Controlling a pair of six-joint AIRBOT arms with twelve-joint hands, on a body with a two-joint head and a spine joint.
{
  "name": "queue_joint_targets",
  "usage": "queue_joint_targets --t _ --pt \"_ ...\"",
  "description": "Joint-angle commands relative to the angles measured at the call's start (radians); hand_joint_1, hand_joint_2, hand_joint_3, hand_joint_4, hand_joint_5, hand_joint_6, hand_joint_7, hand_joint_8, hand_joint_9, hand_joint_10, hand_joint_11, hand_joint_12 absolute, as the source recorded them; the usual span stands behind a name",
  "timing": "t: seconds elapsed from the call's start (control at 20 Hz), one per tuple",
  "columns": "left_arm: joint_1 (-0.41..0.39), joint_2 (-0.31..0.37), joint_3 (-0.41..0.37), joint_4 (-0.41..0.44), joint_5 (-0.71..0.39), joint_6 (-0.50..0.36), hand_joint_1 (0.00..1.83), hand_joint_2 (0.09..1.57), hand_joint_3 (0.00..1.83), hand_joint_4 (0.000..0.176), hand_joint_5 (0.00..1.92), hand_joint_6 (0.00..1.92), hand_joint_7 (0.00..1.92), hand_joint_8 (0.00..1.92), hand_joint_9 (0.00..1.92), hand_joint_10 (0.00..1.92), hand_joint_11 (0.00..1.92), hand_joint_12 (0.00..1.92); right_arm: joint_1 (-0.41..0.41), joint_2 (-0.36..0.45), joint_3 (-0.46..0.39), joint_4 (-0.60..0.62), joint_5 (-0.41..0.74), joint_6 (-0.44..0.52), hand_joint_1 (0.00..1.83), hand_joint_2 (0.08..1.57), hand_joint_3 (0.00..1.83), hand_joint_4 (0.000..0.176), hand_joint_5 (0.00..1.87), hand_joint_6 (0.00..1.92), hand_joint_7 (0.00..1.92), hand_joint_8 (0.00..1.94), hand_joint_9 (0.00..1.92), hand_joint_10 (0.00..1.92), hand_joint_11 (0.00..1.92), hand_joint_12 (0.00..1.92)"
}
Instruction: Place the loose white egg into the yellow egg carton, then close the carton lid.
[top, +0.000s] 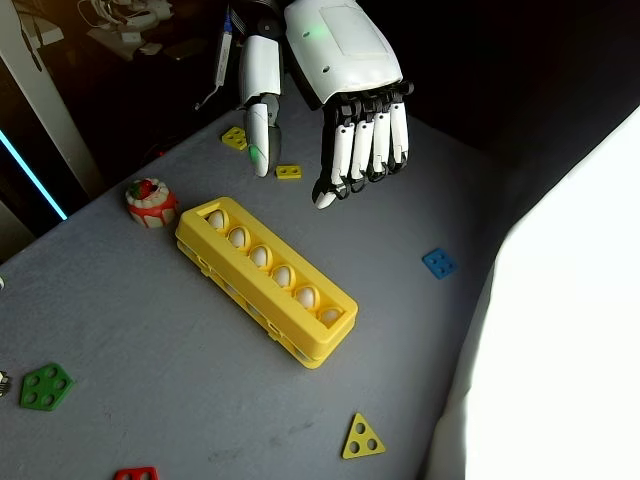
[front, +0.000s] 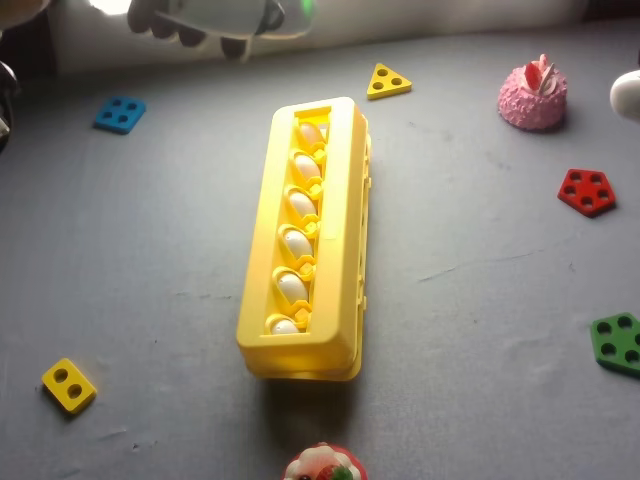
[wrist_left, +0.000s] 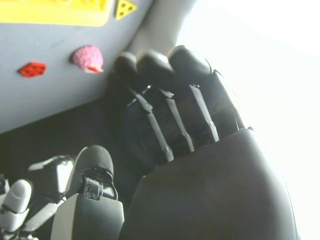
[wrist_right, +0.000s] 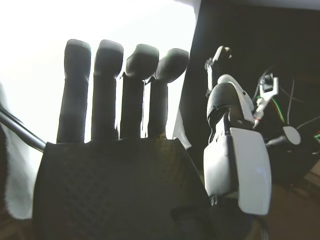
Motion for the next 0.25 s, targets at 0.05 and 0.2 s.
queue_joint_targets --t 0.05,0.2 --pt "-0.016 0.001 0.003 0.042 0.062 -0.001 0.0 1.31 0.0 0.0 0.73 1.67 0.95 1.73 0.97 1.87 0.98 1.92 0.012 0.005 -0.005 -0.019 0.141 0.001 0.0 1.25 0.01 0.0 1.16 1.92 1.31 1.83 1.31 1.92 1.24 1.92" --pt "-0.016 0.001 0.001 0.038 0.072 -0.001 0.02 1.31 0.0 0.0 0.75 1.87 0.99 1.91 1.02 1.92 1.07 1.92 0.014 0.006 -0.01 -0.054 0.141 0.001 0.04 1.26 0.0 0.172 1.3 1.92 1.36 1.94 1.39 1.92 1.34 1.92"
